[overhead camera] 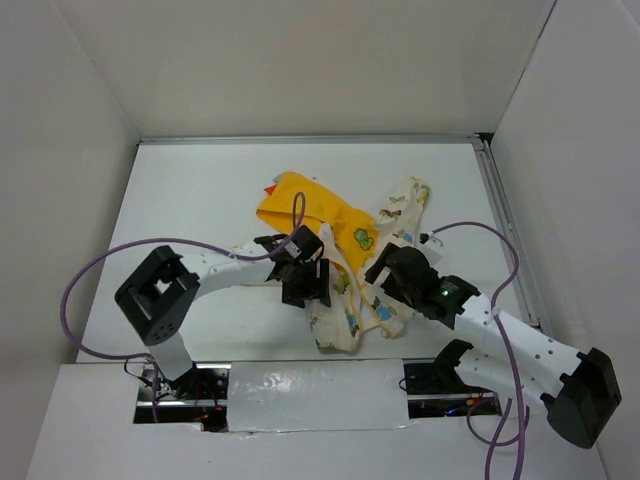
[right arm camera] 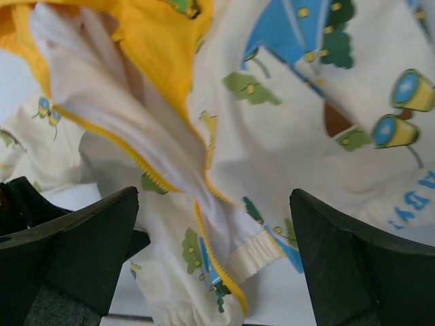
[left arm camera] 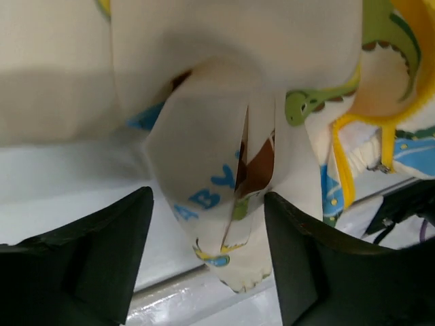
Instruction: Zip up the jacket
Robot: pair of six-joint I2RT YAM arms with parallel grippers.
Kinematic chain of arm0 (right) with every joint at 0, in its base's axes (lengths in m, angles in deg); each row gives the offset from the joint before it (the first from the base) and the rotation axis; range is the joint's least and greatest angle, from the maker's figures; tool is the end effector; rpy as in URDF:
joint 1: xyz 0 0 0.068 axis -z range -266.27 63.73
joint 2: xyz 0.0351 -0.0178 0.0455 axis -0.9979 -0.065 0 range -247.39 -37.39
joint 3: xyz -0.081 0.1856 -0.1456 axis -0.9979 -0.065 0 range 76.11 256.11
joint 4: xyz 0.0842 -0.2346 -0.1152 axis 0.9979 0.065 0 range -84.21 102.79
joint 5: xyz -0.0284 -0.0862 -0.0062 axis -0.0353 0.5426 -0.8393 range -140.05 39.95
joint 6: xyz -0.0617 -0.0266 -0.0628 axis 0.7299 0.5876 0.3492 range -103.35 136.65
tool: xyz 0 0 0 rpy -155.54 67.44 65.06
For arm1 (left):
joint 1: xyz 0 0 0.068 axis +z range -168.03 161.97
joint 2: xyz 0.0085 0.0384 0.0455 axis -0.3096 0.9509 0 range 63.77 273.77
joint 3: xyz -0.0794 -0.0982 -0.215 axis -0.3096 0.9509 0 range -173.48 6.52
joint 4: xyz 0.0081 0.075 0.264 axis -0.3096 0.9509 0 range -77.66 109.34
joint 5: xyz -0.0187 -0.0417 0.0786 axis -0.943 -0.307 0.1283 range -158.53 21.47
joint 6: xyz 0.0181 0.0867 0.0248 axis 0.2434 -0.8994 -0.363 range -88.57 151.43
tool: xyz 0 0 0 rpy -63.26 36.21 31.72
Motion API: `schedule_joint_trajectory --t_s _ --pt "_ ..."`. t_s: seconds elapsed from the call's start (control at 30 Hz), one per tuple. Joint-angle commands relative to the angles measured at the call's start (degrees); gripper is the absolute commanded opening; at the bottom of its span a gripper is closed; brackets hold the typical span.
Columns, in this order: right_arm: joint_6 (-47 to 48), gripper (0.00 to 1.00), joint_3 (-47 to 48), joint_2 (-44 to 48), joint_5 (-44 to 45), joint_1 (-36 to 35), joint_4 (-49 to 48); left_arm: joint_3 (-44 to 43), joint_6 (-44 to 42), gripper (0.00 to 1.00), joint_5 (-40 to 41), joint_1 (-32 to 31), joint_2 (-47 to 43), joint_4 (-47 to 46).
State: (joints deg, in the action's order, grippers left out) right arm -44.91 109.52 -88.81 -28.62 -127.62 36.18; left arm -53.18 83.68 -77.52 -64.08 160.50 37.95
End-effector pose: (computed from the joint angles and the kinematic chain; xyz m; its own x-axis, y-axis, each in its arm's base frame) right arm 0.1968 0.1330 0.1651 -0.6481 0.5201 -0.5563 0.2875 0.8435 0.4536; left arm 0.2422 -0.2698 0.1052 -0.9790 -0.1098 -0.1716 -0.0216 0.8936 -0.4483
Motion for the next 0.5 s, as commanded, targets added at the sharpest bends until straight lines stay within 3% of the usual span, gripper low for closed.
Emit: schedule_joint_trajectory --t_s 0.0,0.07,0.13,0.2,0.4,0.47 --pt "-1.1 1.00 -1.0 2.7 2.7 2.3 2.5 -3.9 -2.1 0.77 0.4 1.2 4.7 -0.8" --pt "0.8 1.00 -1.9 3.6 1.4 3.1 1.2 -6.3 -2.6 0.63 0.8 3.4 8.6 -0.3" --pt "3.9 1.00 -2.6 4.5 -0.1 4.0 -1.2 -9.4 -3.7 0.30 0.6 7.3 11.2 0.2" --pt "6.3 1.00 -2.6 4.7 -1.3 4.3 -2.8 -14.1 -3.9 0.10 2.4 11.6 15.0 4.4" --pt "12.1 1.00 -2.4 2.3 -2.9 2.8 -6.4 -21.2 -10.6 0.10 2.2 19.8 17.0 3.7" --pt "12.9 1.00 -1.5 0.9 -2.5 1.4 -6.7 -20.2 -11.3 0.20 2.5 20.5 14.6 3.3"
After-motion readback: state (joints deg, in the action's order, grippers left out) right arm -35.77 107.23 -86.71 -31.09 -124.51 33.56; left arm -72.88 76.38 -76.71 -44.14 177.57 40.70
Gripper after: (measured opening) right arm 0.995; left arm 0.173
